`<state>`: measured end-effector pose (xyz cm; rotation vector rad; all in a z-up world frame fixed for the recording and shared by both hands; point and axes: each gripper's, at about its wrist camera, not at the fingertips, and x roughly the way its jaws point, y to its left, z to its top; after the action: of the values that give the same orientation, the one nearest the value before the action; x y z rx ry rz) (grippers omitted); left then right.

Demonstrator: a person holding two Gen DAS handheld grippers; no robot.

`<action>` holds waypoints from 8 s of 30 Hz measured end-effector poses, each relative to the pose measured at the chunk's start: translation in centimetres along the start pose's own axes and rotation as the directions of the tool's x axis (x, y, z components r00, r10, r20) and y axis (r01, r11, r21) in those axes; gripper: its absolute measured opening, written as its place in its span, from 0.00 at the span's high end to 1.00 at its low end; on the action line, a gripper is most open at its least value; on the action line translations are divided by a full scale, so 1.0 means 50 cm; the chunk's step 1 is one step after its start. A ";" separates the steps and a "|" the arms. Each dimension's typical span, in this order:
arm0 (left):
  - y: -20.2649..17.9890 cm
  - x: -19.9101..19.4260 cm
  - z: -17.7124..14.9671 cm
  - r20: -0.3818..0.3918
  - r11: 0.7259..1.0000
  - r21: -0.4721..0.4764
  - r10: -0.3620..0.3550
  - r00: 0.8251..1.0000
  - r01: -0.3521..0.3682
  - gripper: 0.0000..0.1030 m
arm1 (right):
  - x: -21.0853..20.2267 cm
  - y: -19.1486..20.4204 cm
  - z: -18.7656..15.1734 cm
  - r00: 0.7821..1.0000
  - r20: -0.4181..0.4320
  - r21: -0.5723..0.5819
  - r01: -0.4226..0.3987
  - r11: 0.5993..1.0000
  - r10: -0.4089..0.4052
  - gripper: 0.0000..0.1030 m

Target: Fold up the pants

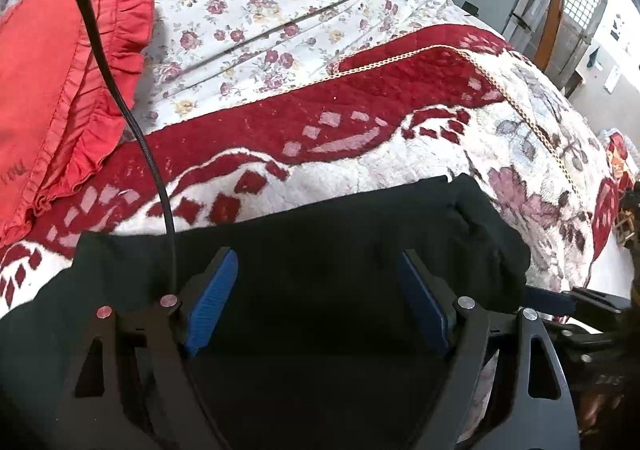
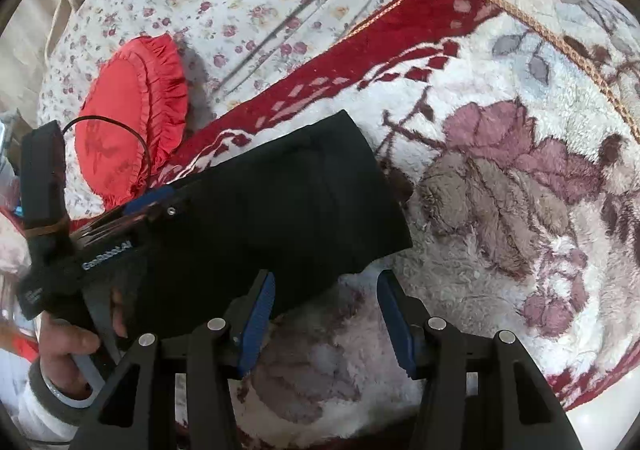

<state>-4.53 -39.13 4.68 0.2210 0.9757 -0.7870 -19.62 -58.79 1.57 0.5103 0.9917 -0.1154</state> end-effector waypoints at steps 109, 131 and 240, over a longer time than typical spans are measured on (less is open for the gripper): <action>0.275 -0.228 -0.234 0.073 0.918 -0.363 0.200 0.977 -0.161 0.34 | 0.099 0.396 -0.092 0.995 -0.068 -0.513 -0.094 0.853 0.070 0.64; 0.325 -0.324 -0.291 0.114 0.868 -0.424 0.334 0.936 -0.258 0.34 | 0.122 0.489 -0.092 1.000 0.030 -0.604 0.010 0.797 0.010 0.56; 0.203 -0.251 -0.322 0.270 0.972 -0.224 -0.010 0.963 0.073 0.82 | 0.143 0.387 0.081 0.862 -0.043 -0.102 -0.506 0.856 0.505 0.32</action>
<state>-12.09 -17.64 4.02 -0.1086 0.8089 -0.7128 -6.36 -42.71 4.41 0.6560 0.8430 0.4169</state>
